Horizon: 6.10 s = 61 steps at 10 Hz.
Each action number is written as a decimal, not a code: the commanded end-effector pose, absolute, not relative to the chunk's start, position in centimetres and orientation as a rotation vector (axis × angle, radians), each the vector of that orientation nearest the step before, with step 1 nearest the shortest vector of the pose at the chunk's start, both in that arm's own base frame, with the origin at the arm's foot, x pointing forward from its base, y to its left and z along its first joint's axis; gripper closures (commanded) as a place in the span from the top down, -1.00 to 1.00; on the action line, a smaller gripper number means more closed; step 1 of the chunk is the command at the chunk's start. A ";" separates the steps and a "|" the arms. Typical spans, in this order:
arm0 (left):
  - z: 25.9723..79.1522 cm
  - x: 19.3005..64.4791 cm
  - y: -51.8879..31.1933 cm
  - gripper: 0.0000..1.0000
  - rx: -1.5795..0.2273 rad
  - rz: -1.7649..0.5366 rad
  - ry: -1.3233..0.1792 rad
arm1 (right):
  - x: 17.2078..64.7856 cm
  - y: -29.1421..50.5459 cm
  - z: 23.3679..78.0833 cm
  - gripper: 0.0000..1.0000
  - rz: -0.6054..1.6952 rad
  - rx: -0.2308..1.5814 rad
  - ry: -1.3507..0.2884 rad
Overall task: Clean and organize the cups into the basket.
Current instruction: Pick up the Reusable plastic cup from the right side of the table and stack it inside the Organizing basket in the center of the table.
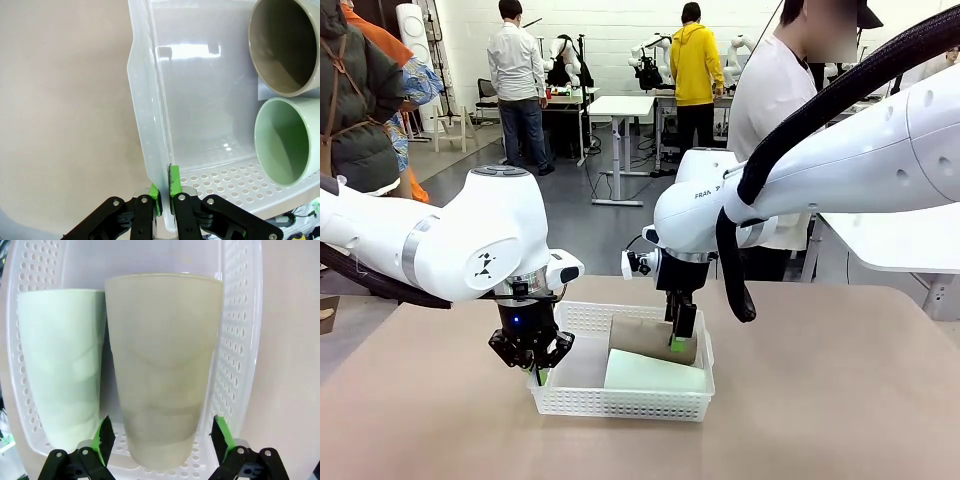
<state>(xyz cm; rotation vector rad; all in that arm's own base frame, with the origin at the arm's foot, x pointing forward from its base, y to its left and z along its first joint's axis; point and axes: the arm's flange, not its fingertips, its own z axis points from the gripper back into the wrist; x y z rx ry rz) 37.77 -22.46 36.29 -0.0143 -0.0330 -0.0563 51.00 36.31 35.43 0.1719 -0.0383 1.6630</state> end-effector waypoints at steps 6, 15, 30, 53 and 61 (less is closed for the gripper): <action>36.5 37.7 -22.4 -0.89 -0.020 -0.060 -0.035 | 46.9 30.5 45.1 1.00 1.633 0.404 -0.290; 36.5 37.7 -22.4 -0.89 -0.020 -0.060 -0.035 | 42.3 -7.2 43.3 1.00 1.296 1.013 -1.011; 36.5 37.7 -22.4 -0.89 -0.020 -0.060 -0.035 | 39.1 -18.9 37.8 1.00 1.158 0.872 -1.112; 36.5 37.7 -22.4 -0.89 -0.020 -0.060 -0.035 | 42.3 -15.8 23.9 1.00 1.144 0.877 -1.054; 36.5 37.7 -22.4 -0.89 -0.020 -0.060 -0.035 | 46.0 -13.2 22.1 1.00 1.048 0.907 -1.044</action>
